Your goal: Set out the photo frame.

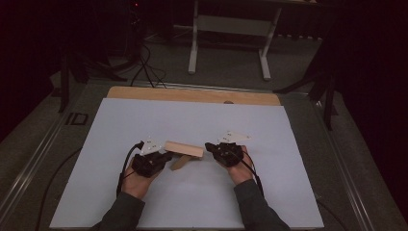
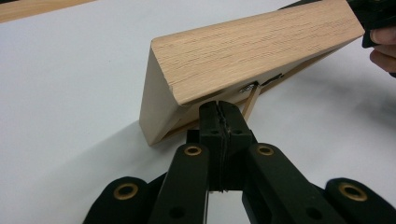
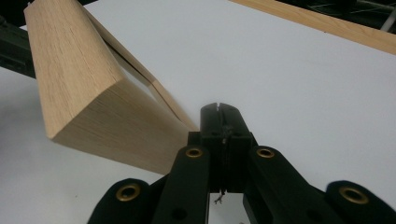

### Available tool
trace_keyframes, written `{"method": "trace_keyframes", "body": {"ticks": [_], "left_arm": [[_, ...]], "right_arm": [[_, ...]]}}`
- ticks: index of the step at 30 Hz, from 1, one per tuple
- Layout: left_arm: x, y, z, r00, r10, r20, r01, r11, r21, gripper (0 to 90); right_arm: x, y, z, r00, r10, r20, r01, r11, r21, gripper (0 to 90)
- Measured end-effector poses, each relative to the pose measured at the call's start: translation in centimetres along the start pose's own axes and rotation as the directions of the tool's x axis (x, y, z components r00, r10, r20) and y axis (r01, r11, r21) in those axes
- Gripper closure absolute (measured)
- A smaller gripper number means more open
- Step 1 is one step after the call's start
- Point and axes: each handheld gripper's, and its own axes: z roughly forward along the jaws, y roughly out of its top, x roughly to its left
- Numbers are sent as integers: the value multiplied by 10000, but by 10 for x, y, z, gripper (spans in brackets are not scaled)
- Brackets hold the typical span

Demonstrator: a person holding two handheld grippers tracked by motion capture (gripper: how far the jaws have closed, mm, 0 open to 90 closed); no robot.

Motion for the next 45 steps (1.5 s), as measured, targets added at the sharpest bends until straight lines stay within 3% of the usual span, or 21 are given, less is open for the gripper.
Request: {"method": "trace_keyframes", "body": {"ticks": [10, 21, 45], "left_arm": [[2, 1, 2, 10000, -27, -94, 27, 10000, 2, 894], [1, 1, 5, 9999, -29, -138, 30, 10000, 69, 894], [1, 4, 9, 9999, 20, -165, -19, 10000, 84, 893]], "right_arm": [[6, 0, 11, 9999, -80, -67, 80, 9999, 75, 895], [5, 2, 8, 9999, 138, -70, -139, 9998, -170, 895], [15, 1, 7, 9993, -299, -218, 298, 9995, -62, 895]]}}
